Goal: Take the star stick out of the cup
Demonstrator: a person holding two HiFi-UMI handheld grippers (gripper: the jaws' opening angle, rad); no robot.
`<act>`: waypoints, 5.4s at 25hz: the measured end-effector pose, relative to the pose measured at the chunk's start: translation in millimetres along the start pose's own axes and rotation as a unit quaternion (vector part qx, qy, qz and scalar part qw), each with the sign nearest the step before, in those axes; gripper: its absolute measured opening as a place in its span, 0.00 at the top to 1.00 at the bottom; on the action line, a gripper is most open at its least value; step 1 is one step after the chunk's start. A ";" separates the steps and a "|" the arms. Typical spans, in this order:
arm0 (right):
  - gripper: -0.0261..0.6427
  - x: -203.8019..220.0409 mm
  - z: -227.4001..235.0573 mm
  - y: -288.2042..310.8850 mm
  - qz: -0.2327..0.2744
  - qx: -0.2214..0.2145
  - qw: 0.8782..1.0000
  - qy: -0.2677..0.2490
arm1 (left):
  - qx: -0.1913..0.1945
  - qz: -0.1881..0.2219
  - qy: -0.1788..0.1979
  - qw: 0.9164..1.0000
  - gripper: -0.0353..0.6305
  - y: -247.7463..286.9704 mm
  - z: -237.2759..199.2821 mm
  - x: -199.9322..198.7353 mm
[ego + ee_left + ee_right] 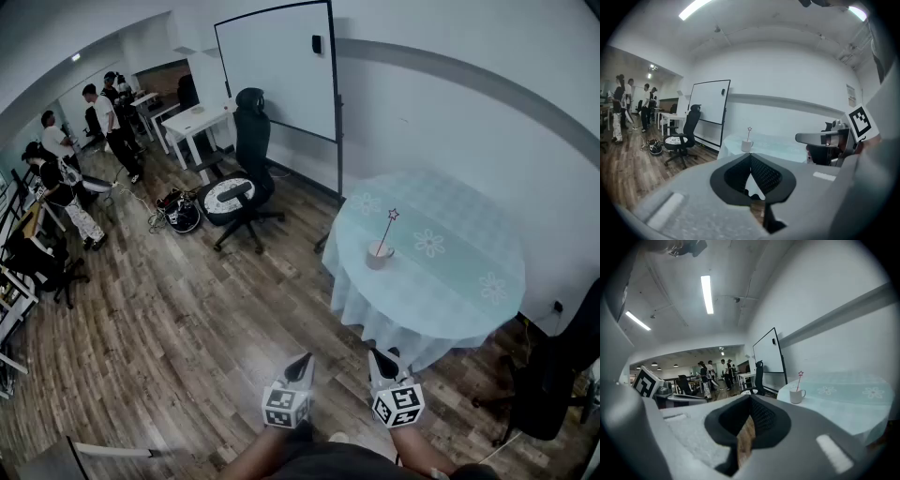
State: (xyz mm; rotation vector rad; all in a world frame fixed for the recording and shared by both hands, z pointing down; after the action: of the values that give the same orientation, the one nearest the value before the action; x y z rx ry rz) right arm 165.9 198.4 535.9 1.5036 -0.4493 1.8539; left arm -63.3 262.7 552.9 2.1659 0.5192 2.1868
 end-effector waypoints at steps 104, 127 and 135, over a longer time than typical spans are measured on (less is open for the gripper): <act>0.96 -93.9 226.6 312.2 -0.005 0.050 0.999 0.013 | 0.054 -0.006 0.041 0.998 0.94 375.6 -131.6 -99.9; 0.96 -67.0 282.7 355.1 -0.055 0.136 0.989 0.008 | 0.101 -0.038 0.026 0.994 0.94 456.1 -154.7 -85.5; 0.95 -58.7 294.4 372.7 -0.077 0.151 0.985 0.015 | 0.110 -0.050 0.021 0.992 0.94 479.0 -161.9 -74.8</act>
State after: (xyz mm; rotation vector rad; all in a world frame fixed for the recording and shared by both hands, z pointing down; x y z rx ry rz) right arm 118.6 -270.8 617.0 1.6528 -0.0345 1.8802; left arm -114.6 -243.5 601.7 2.1435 0.8904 2.2207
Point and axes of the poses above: the fingertips, and each gripper's own axes: y forward along the fingers, z to its right, x out of its underside, the point moved 9 cm from there along -y, backward along the fingers, and after that the axes turned 6 degrees about y, right-handed, at the moved point
